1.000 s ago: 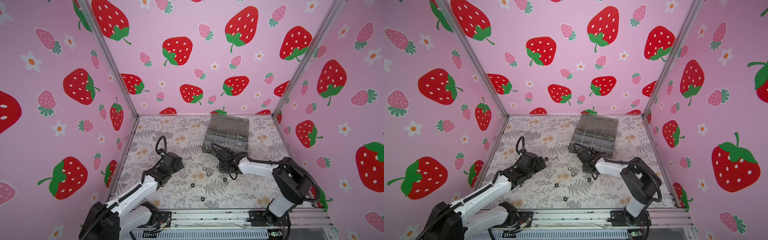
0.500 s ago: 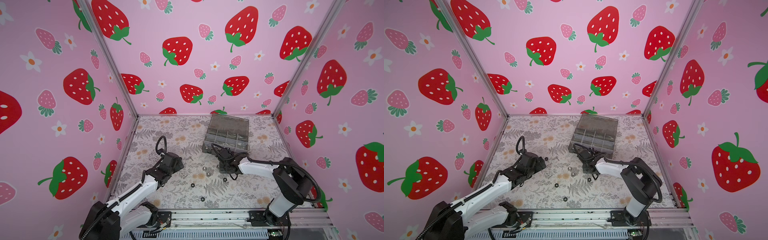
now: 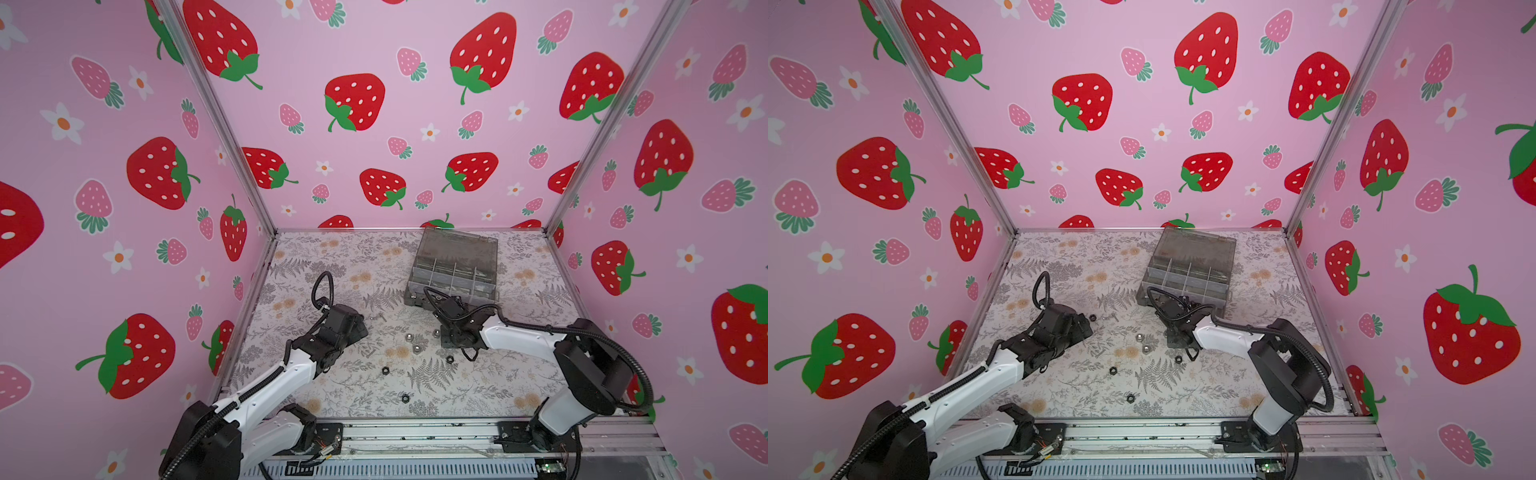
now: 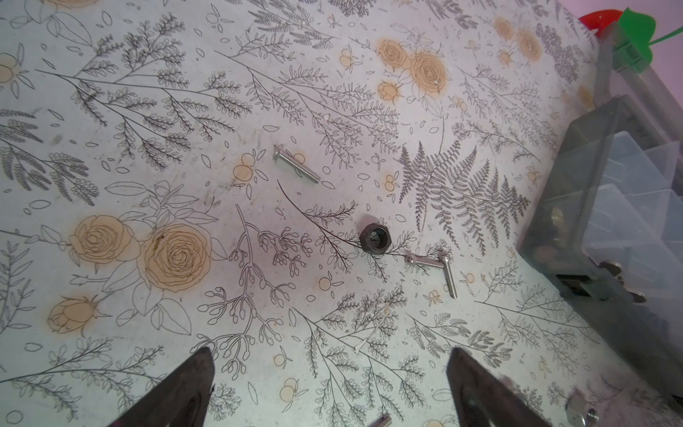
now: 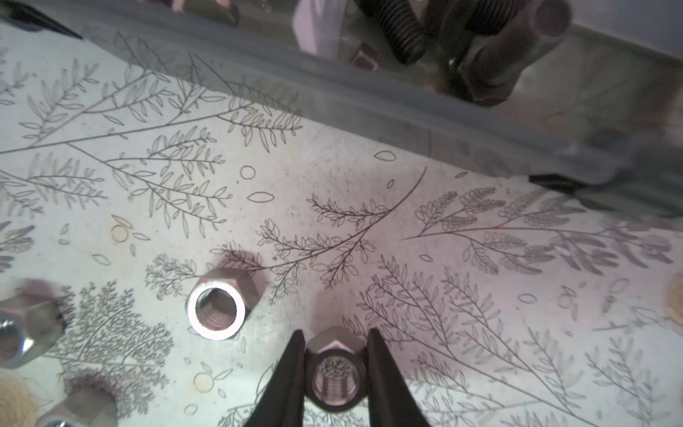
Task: Sort the screws and nuts into containers
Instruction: Pick up the nut from the center of the table, then place the nut into the container.
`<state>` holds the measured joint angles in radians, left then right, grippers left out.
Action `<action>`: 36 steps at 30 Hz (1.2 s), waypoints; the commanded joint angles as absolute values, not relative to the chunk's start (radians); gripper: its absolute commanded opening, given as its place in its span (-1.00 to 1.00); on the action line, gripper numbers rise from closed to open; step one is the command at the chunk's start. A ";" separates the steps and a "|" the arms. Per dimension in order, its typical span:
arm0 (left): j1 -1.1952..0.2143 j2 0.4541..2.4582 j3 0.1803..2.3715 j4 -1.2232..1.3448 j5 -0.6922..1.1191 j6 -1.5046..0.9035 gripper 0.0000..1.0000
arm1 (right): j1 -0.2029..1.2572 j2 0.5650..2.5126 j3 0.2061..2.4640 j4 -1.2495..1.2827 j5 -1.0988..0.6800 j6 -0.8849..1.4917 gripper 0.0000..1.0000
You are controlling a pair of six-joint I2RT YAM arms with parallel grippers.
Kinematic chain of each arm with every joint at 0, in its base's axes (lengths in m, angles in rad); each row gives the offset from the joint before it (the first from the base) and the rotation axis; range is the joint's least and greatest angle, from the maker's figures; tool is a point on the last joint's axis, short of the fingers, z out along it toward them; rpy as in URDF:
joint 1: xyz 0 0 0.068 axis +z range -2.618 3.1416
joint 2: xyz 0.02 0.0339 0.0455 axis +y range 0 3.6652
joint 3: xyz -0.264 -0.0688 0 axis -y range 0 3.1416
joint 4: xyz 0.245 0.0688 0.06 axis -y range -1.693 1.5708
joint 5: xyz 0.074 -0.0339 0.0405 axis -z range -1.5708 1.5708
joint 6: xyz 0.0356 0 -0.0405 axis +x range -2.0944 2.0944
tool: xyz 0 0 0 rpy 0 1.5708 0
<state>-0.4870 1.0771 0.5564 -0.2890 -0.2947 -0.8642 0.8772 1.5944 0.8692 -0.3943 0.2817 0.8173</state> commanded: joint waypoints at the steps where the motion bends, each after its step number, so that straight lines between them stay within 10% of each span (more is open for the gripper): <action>1: -0.481 1.073 0.600 -0.307 -0.308 -0.870 0.99 | 0.879 1.536 0.908 -0.460 0.343 0.823 -0.94; 36: -0.481 1.080 0.617 -0.302 -0.307 -0.862 0.99 | 0.431 1.709 1.176 -0.336 0.395 0.531 -0.83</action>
<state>-0.4870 1.0744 0.5739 -0.2920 -0.2947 -0.8608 0.4461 1.6810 1.1465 -0.3519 0.4149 0.5579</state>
